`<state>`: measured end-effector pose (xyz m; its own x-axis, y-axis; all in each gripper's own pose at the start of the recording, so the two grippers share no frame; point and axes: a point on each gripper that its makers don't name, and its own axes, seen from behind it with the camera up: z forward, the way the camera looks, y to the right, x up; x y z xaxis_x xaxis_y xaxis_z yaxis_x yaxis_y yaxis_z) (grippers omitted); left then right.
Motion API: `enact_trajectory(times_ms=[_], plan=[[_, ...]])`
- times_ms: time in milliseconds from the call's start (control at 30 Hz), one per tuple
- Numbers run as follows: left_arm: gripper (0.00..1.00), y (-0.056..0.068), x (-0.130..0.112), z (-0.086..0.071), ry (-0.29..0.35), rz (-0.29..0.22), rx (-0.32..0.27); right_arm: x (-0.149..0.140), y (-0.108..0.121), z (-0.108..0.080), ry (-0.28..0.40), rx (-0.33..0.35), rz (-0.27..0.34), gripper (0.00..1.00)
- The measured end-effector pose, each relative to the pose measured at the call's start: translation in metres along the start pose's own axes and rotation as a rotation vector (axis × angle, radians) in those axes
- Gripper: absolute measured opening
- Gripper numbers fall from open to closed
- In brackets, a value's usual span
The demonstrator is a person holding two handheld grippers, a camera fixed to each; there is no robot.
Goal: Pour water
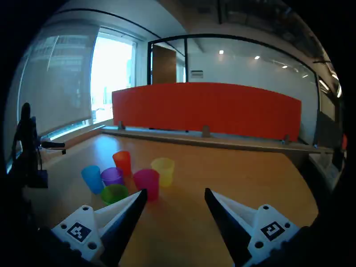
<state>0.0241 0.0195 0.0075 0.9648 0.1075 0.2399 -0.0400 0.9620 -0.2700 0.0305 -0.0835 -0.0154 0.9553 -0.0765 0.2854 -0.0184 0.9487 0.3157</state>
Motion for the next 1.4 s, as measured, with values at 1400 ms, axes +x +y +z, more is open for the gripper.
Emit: enact_trajectory(times_ms=[1400], plan=[[0.87, -0.003, 0.019, -0.020, 0.287, -0.057, 0.277, 0.035, 0.064, -0.023, 0.233, -0.327, 0.073, 0.99]])
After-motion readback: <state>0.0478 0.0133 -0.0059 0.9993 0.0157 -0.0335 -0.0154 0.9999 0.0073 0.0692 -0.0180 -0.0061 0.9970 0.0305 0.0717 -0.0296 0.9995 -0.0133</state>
